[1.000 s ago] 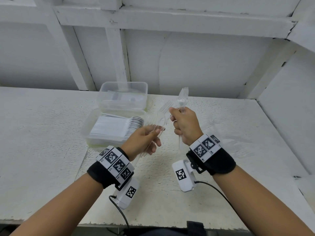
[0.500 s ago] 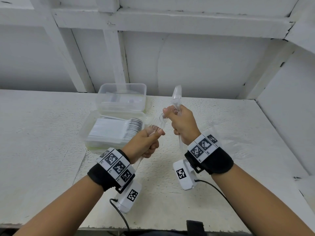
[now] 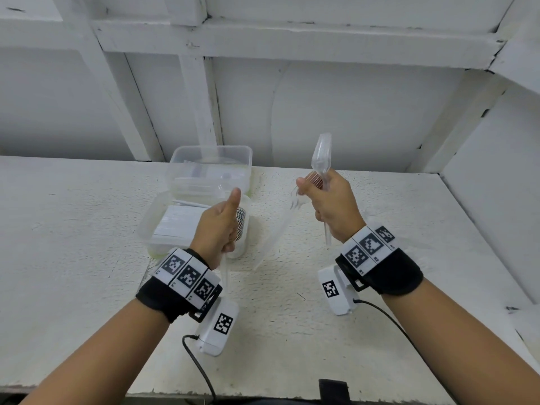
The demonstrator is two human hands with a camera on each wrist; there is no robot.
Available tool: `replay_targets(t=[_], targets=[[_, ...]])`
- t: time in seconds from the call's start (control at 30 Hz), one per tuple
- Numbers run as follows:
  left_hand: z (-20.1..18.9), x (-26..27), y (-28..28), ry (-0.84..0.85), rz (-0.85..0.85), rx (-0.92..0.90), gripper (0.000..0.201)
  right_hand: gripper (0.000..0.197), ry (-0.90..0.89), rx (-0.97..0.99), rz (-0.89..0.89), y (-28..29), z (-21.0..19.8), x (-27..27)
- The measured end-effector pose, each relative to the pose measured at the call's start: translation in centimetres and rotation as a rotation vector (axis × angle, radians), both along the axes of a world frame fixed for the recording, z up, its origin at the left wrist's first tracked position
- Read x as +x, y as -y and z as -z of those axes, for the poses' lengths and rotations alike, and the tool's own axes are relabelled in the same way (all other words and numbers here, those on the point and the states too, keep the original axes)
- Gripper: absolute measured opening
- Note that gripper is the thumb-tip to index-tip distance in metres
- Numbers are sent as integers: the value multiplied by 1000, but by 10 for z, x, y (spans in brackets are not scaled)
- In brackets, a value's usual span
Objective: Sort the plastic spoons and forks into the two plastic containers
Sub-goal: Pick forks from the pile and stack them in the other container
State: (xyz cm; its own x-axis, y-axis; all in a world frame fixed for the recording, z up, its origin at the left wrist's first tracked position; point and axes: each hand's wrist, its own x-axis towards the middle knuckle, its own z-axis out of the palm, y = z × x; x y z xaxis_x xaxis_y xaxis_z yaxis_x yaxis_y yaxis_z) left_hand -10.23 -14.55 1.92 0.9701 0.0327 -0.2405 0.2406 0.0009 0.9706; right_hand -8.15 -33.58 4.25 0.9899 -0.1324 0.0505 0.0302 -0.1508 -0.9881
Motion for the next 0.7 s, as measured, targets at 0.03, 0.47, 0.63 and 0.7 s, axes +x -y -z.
replay_targets(t=[0.03, 0.47, 0.63, 0.7], targets=[[-1, 0, 1, -16, 26, 5, 55, 15, -1, -16, -33, 1, -1, 0], [-8, -15, 29, -209, 269, -350, 16, 14, 121, -189, -194, -24, 9, -12], [-7, -16, 30, -261, 312, -408, 38, 29, 182, -358, -163, -23, 17, -11], [-7, -16, 30, -292, 330, -460, 42, 32, 183, -340, -188, -24, 18, -14]])
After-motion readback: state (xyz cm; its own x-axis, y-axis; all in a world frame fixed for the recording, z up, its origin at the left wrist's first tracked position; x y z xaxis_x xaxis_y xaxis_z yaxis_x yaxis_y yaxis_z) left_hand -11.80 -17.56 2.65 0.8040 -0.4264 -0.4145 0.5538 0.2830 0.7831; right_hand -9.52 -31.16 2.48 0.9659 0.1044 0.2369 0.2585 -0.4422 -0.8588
